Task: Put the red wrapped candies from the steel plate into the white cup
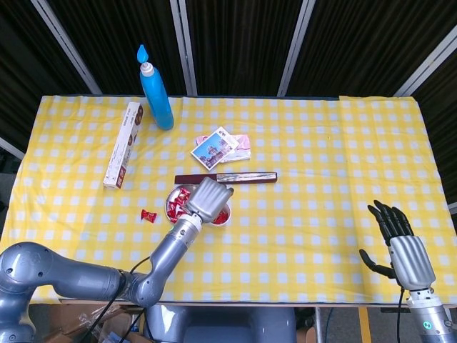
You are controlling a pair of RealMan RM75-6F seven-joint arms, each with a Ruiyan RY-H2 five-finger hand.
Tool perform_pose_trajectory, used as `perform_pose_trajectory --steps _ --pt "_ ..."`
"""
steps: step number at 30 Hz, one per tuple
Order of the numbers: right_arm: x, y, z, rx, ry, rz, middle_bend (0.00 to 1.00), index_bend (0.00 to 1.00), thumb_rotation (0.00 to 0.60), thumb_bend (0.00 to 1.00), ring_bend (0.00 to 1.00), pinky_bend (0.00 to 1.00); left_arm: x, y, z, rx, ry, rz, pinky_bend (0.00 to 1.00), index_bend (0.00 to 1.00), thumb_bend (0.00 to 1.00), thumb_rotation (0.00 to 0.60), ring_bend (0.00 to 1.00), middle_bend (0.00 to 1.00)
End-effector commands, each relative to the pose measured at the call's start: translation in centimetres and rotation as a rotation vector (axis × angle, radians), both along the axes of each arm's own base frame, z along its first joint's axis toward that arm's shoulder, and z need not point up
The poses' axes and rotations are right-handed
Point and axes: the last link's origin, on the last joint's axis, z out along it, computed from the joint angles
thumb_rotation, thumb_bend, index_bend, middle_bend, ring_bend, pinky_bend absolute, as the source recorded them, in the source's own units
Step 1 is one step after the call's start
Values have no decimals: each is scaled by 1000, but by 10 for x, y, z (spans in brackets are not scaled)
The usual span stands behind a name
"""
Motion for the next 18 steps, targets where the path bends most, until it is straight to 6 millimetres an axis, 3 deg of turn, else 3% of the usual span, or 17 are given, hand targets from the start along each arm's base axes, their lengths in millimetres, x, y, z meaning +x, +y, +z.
perform_pose_trajectory --steps 1,10,18 --pt "0 0 0 -2 -1 0 0 0 600 387 0 0 0 0 7 11 -22 0 976 408 281 600 886 472" --pt "0 1 0 -1 3 1 0 0 600 388 0 0 -29 10 29 57 32 62 977 363 246 600 886 424" --pt "-1 0 -1 1 7 -1 0 0 600 387 0 0 -65 12 23 16 127 147 977 310 195 600 886 341"
